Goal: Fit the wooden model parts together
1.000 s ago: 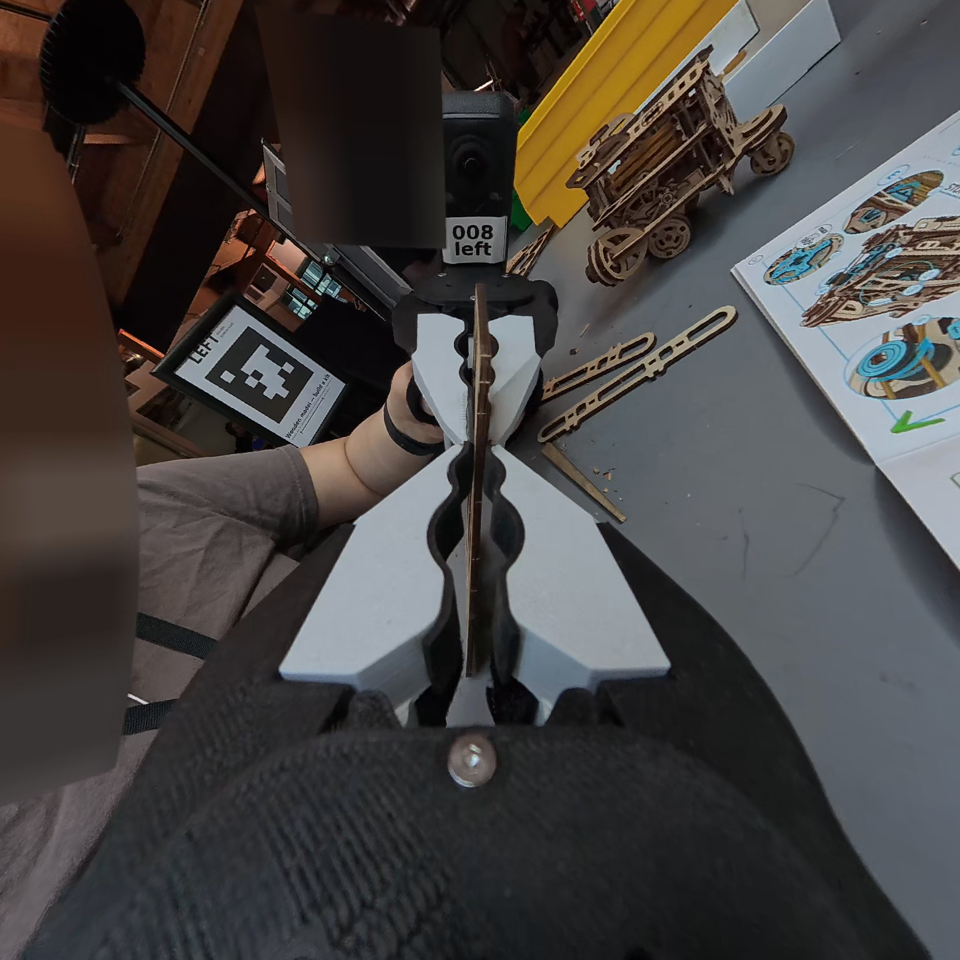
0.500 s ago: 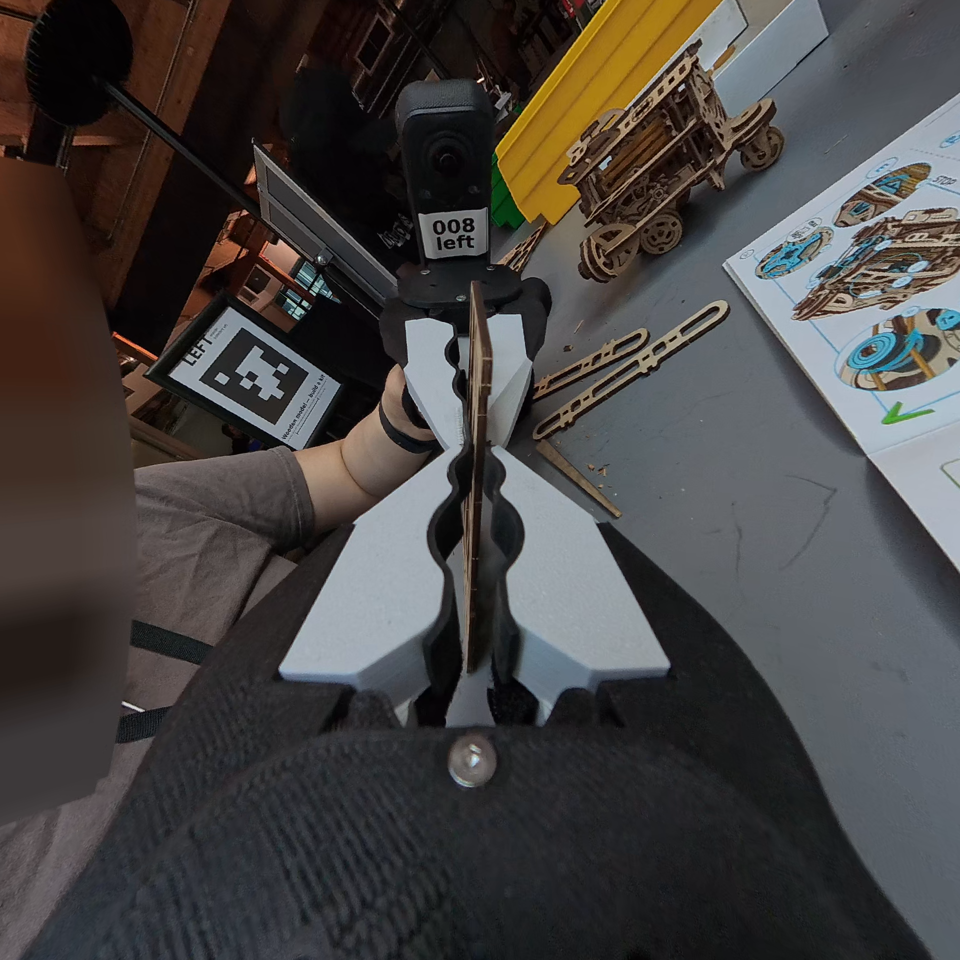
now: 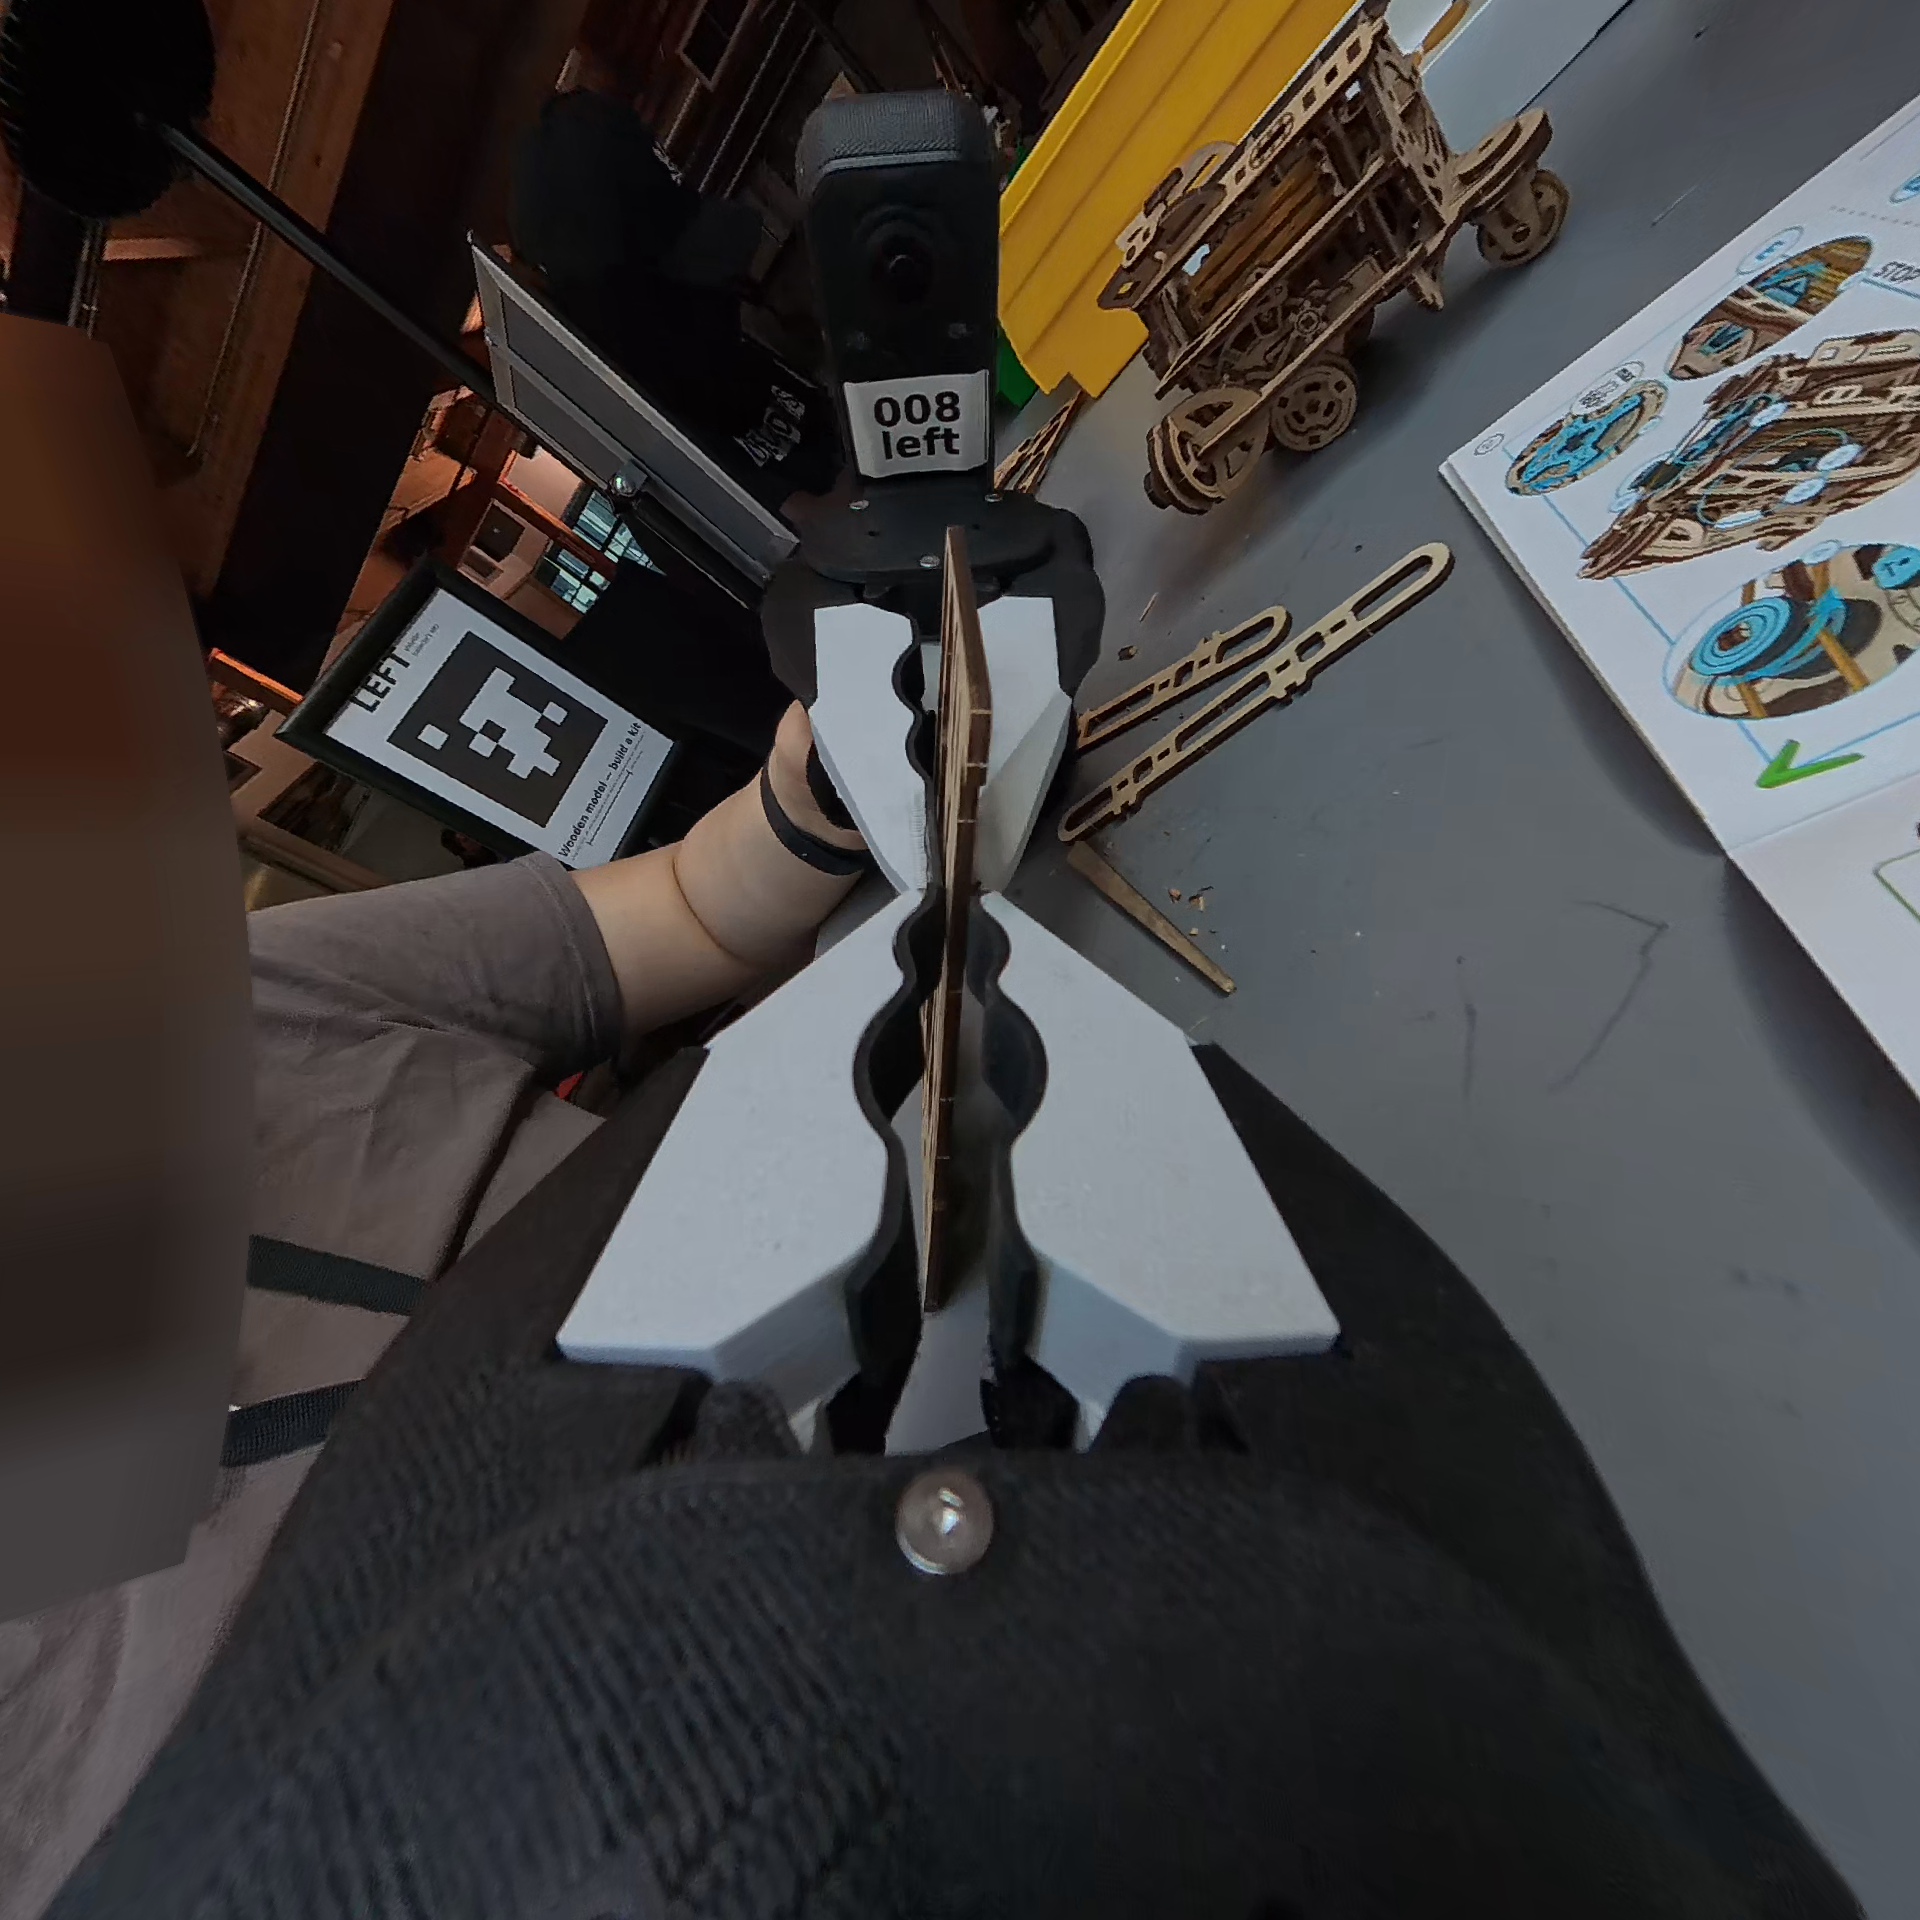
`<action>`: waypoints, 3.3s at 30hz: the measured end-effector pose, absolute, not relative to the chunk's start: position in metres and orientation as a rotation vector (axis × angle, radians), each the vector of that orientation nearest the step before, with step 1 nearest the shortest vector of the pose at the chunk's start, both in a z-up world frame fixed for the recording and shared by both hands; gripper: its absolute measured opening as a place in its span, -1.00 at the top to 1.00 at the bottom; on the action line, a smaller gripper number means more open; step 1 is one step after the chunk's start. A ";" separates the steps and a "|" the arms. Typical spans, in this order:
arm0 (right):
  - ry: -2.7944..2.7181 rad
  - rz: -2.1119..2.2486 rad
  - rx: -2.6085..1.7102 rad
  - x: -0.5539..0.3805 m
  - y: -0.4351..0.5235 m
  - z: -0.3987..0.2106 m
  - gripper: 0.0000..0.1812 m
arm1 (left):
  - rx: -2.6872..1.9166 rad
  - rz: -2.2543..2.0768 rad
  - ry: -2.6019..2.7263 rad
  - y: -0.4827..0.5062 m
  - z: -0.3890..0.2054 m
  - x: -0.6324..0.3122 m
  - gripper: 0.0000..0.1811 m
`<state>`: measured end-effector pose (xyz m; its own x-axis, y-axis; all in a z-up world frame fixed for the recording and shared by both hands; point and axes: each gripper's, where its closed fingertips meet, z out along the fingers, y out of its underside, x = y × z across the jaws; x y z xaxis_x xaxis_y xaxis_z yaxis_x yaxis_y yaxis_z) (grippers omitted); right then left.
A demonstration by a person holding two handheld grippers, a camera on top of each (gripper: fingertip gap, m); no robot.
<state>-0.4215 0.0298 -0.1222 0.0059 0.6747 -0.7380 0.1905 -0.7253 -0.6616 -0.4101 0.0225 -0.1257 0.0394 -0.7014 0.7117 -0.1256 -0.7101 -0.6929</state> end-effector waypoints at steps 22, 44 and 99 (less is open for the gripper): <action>-0.641 1.780 -1.724 -0.402 0.062 -0.098 1.00 | -2.006 -1.819 0.939 0.049 -0.106 -0.387 1.00; -0.744 1.807 -1.792 -0.413 0.041 -0.104 1.00 | -1.868 -1.669 0.878 0.030 -0.110 -0.397 0.99; -0.656 1.840 -1.636 -0.398 0.044 -0.089 0.73 | -1.806 -1.669 0.782 0.041 -0.104 -0.419 1.00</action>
